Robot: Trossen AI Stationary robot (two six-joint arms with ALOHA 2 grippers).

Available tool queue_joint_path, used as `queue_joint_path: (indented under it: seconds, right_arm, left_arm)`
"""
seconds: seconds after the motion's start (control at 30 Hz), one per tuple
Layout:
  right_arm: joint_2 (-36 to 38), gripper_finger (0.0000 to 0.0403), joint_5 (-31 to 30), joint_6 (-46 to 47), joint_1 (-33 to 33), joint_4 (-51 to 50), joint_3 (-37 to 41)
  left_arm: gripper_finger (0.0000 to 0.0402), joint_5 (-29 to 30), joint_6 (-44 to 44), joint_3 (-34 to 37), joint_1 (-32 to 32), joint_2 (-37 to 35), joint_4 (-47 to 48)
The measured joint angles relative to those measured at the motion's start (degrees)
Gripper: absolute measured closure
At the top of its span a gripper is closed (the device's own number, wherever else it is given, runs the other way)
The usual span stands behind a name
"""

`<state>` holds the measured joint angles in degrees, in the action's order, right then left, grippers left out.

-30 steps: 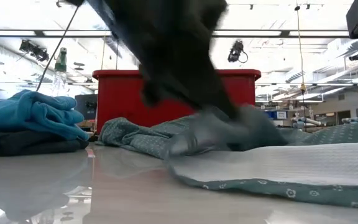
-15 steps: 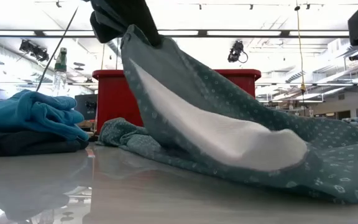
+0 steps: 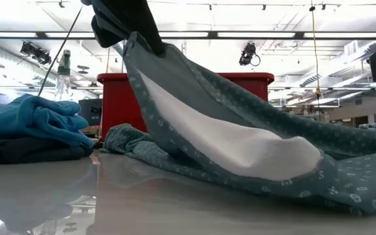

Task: Fold laundry
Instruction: Fold the green polo shirt

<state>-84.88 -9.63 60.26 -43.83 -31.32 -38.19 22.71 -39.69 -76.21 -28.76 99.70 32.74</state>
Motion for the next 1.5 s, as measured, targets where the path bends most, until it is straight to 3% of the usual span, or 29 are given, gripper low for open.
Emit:
queue_joint_path:
  seconds: [0.23,0.43,0.57,0.7,0.8,0.93,1.07,1.17,1.27,1.43,1.5]
  right_arm:
    - [6.3,0.0391,9.2,-1.0,0.5,-12.0,-6.4]
    - [14.0,0.0398,17.3,3.4,-0.2,-21.7,-12.7]
    - [17.6,0.0398,19.8,10.1,-3.6,-17.1,-14.9]
    - [17.4,0.0400,20.0,15.8,-7.9,-13.0,-15.3]
    - [14.6,0.0400,22.3,17.5,-10.8,-10.4,-15.3]
    - [9.3,0.0396,30.1,17.4,-13.4,-6.2,-14.4]
    - [7.0,0.0360,32.9,17.4,-14.0,-3.3,-14.3]
    - [8.6,0.0323,32.2,16.5,-12.9,-2.5,-14.3]
    - [11.1,0.0290,27.7,15.1,-11.2,-3.8,-14.3]
    - [13.4,0.0266,7.8,13.2,-4.6,-9.9,-12.9]
    - [13.3,0.0267,4.3,13.3,0.7,-9.5,-10.4]
  left_arm:
    - [0.0401,-3.3,-0.3,0.0,1.8,-3.8,0.5]
    - [0.0401,-12.1,-2.2,0.0,2.7,-6.9,-5.2]
    - [0.0401,-18.8,-2.3,0.0,0.1,-5.4,-17.7]
    - [0.0401,-20.0,-3.0,-0.1,-3.1,-1.2,-26.5]
    - [0.0400,-20.0,-6.0,0.0,-4.9,2.3,-27.4]
    - [0.0379,-21.2,-10.3,0.0,-6.0,5.6,-28.2]
    - [0.0345,-25.3,-10.5,0.0,-5.4,5.9,-28.3]
    - [0.0318,-27.1,-7.3,0.0,-3.8,4.7,-26.5]
    - [0.0295,-27.0,-3.6,-0.1,-1.3,2.3,-19.9]
    - [0.0279,-18.4,3.3,0.0,6.7,-0.1,-4.9]
    - [0.0279,-17.3,6.7,0.0,11.4,-0.2,-2.0]
